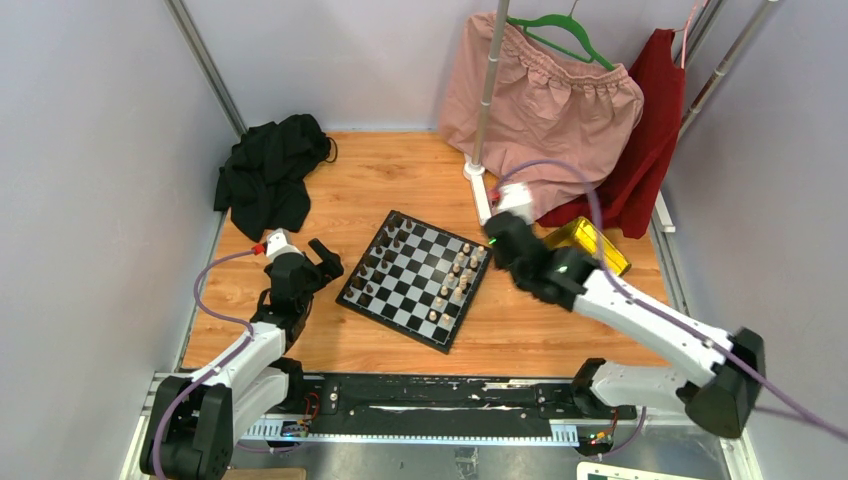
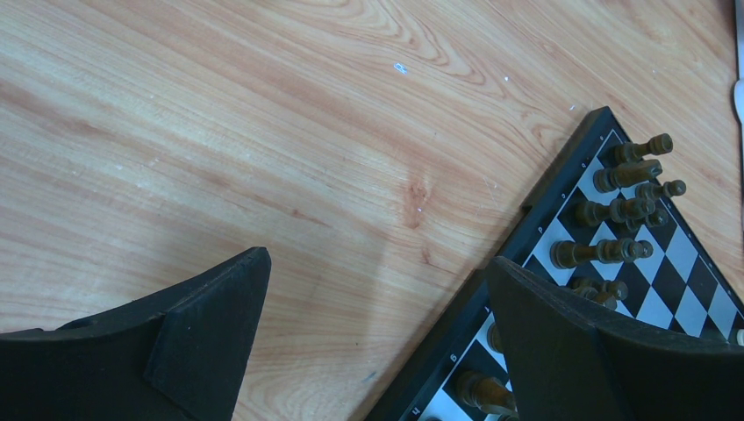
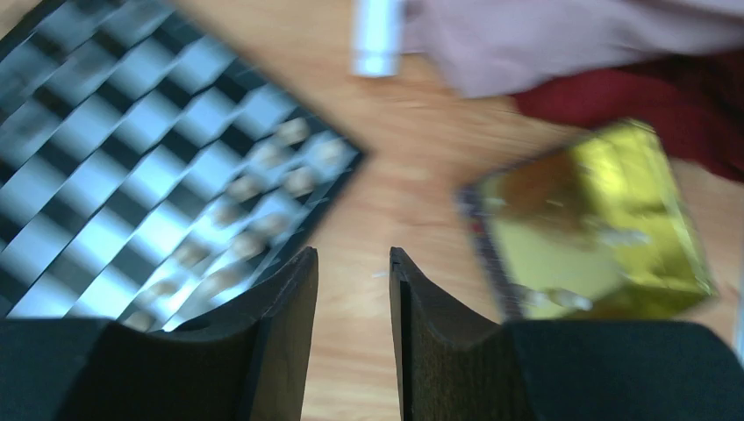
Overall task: Set up the chess pieces on the board
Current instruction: Place the chess piece on the chessboard, then pick up the chess piece from the storage box, then place the chess piece on the chessboard, then pick up the chess piece from the storage box.
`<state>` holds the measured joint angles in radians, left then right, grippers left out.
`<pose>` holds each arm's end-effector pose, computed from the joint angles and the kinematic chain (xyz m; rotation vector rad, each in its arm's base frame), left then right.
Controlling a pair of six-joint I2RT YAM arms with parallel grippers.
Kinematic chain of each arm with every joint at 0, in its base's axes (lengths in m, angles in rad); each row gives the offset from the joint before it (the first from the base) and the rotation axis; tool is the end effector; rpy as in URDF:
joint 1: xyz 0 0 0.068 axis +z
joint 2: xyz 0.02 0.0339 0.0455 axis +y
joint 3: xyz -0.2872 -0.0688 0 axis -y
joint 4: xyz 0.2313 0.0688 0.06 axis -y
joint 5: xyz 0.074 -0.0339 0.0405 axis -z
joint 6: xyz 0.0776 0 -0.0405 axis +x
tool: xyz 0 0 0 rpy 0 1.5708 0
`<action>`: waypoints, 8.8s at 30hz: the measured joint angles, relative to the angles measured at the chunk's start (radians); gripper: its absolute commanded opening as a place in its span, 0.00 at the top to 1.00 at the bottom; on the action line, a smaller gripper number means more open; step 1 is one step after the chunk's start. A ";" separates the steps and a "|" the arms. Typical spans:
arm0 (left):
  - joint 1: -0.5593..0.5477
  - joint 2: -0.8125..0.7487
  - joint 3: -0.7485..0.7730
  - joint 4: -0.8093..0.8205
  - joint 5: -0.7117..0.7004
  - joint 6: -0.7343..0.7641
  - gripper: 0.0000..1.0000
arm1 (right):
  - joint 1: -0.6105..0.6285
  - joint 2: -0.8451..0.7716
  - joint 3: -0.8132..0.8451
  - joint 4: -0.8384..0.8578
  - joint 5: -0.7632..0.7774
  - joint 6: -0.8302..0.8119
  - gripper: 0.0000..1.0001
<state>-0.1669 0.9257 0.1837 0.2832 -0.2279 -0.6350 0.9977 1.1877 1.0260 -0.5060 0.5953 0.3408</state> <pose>0.1927 -0.0147 0.1647 -0.6090 1.9343 -0.2774 0.1771 0.1941 0.3163 -0.3796 2.0772 0.1259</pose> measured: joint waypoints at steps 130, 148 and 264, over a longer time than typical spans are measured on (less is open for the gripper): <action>-0.020 0.046 0.000 0.023 0.008 0.001 0.00 | 0.071 0.085 -0.137 0.132 -0.285 -0.042 1.00; -0.027 0.046 0.000 0.023 0.008 0.008 0.00 | 0.102 0.163 -0.227 0.290 -0.275 -0.047 1.00; -0.066 0.067 0.009 0.026 -0.011 0.026 0.00 | -0.914 -0.040 -0.415 0.184 -0.267 0.133 0.63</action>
<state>-0.2333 0.9928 0.1925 0.3096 -0.2390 -0.6086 0.0837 1.1473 0.6106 -0.3222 0.3279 0.4740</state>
